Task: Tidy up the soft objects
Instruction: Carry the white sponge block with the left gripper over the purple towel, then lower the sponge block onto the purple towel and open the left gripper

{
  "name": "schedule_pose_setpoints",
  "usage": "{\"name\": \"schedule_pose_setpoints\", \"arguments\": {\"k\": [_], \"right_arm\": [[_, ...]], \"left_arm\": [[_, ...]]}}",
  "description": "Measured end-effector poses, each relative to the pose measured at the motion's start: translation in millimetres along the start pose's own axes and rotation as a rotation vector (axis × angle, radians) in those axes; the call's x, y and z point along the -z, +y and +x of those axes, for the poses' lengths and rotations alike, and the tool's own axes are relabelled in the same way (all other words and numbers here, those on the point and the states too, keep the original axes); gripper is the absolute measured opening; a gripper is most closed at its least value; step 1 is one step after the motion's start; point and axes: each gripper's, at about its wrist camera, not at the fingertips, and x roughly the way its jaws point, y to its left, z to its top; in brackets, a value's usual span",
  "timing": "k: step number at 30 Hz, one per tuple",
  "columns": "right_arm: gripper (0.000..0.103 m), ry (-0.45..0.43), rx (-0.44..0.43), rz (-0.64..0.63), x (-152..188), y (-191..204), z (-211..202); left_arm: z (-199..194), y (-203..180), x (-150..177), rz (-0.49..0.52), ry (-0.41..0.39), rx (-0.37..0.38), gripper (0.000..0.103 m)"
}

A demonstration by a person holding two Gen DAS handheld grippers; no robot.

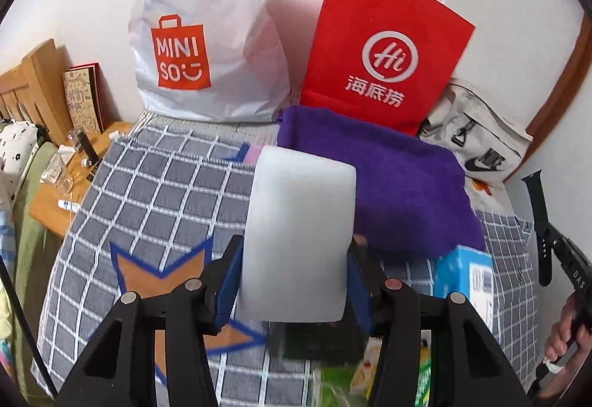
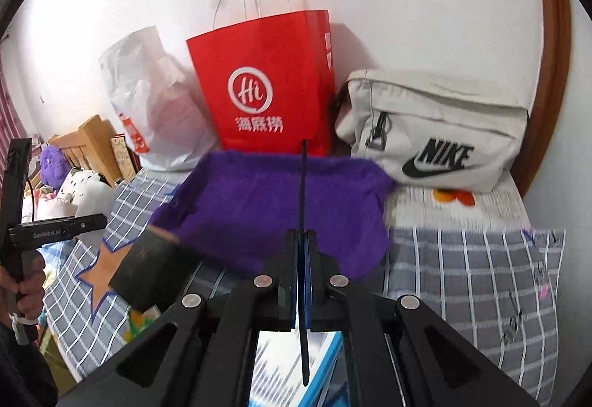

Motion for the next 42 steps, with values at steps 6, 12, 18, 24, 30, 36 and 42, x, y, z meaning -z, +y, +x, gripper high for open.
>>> {"name": "schedule_pose_setpoints", "arguments": {"k": [6, 12, 18, 24, 30, 36, 42], "right_arm": [[0.003, 0.008, -0.011, -0.016, -24, -9, 40], [0.003, 0.097, -0.046, -0.010, -21, -20, 95], [0.003, 0.164, -0.058, 0.020, -7, -34, 126], [0.003, 0.213, -0.034, -0.011, -5, -41, 146], [0.003, 0.261, -0.043, -0.019, -3, -45, 166], [0.003, 0.281, -0.055, -0.004, 2, -51, 177], [0.004, 0.303, -0.058, 0.009, 7, -55, 187]], "left_arm": [[25, -2, -26, 0.002, 0.012, -0.006, 0.050], [65, -16, -42, 0.028, 0.055, 0.025, 0.050], [110, -34, -60, 0.044, 0.109, 0.052, 0.050], [150, -47, -76, 0.040, 0.167, 0.083, 0.050], [179, -53, -86, 0.023, 0.207, 0.096, 0.050], [197, -52, -90, -0.002, 0.241, 0.102, 0.050], [203, -56, -91, -0.010, 0.248, 0.093, 0.052]]}}
